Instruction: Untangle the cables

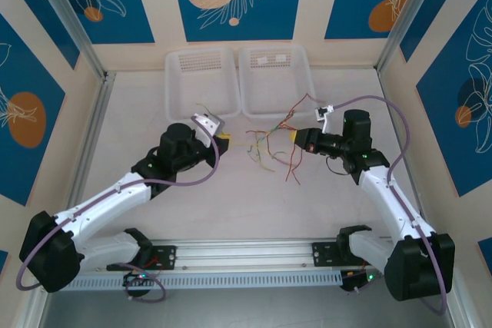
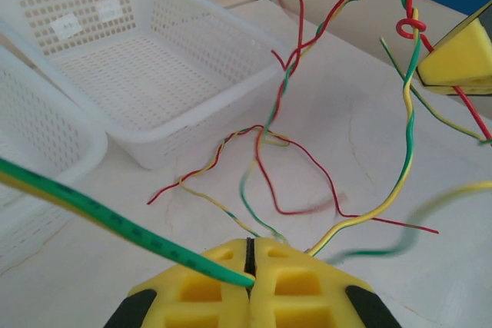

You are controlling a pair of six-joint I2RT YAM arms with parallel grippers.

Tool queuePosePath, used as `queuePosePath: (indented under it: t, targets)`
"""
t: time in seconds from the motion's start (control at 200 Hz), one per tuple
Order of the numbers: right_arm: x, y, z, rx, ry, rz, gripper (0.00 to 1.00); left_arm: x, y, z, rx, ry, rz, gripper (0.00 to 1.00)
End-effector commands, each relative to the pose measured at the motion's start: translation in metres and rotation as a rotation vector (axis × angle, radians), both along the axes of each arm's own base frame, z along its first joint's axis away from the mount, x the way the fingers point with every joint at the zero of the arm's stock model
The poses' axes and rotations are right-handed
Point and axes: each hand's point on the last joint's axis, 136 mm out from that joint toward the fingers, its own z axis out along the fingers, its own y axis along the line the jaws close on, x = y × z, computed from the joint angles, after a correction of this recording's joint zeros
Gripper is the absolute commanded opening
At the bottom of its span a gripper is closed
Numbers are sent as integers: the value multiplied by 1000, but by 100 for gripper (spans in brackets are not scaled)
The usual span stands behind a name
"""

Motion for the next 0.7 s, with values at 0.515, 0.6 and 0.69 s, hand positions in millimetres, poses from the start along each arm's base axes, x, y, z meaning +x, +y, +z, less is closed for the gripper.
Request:
queuePosePath:
  t: [0.515,0.6,0.69]
  targets:
    - [-8,-1,-16,-70,36,5,0,28,52,6,-70,28,184,0]
    - [-20,27,-10,-82,3,142,0,26,41,11,-77,10,145,0]
    - [-33,57,-9,-120,-21,264,0,23,26,14,-54,11,99,0]
